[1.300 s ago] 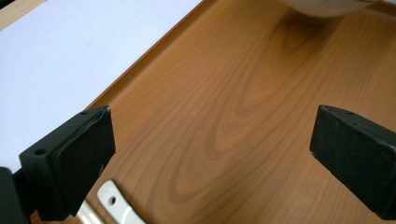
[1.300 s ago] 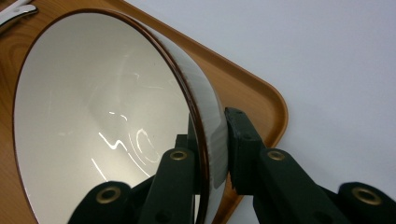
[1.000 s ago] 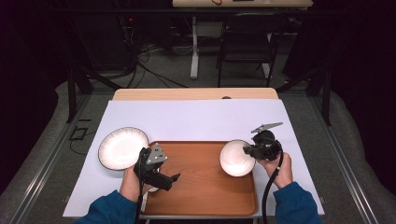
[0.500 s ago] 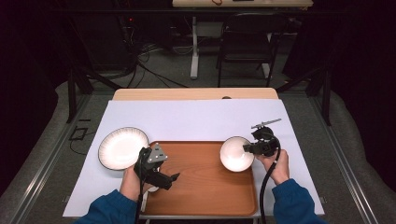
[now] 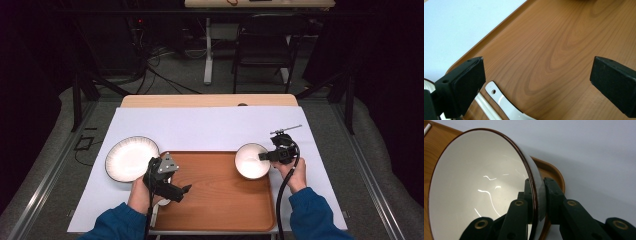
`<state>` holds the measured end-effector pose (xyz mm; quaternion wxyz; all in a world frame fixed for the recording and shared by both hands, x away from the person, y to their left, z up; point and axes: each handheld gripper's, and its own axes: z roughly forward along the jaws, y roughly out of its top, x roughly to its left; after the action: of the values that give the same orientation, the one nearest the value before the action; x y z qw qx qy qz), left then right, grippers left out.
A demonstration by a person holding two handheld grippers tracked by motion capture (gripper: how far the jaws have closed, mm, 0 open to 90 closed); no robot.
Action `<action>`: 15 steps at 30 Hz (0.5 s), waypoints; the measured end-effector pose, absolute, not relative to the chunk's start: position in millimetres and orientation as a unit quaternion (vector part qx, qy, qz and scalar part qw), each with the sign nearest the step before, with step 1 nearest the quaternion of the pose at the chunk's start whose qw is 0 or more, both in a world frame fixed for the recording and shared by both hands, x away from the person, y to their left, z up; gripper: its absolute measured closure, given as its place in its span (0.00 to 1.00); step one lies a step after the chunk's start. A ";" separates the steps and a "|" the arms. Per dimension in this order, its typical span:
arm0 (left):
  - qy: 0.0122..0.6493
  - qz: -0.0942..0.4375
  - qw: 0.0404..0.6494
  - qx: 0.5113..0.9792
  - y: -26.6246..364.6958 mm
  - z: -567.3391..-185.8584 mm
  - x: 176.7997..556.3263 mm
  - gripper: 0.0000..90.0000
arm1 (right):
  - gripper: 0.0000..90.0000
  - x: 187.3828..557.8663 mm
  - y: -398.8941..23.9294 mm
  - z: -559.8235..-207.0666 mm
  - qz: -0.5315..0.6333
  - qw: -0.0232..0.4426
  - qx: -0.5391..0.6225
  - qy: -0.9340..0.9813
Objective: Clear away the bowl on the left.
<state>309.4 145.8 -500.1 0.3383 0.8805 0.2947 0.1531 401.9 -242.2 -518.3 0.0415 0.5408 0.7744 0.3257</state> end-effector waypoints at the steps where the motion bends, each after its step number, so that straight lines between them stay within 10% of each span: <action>1: 0.294 0.152 0.337 0.881 145.9 -499.9 309.5 0.00 | 0.90 402.9 -242.4 -519.0 0.325 0.042 0.541 0.774; 15: 0.292 0.144 0.329 0.886 145.9 -503.7 311.9 0.00 | 0.90 414.5 -246.7 -527.3 0.326 0.040 0.553 0.766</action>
<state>311.9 145.9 -503.7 0.3291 0.8863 0.2925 0.1435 414.5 -246.7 -527.3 0.0403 0.5531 0.7657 0.3259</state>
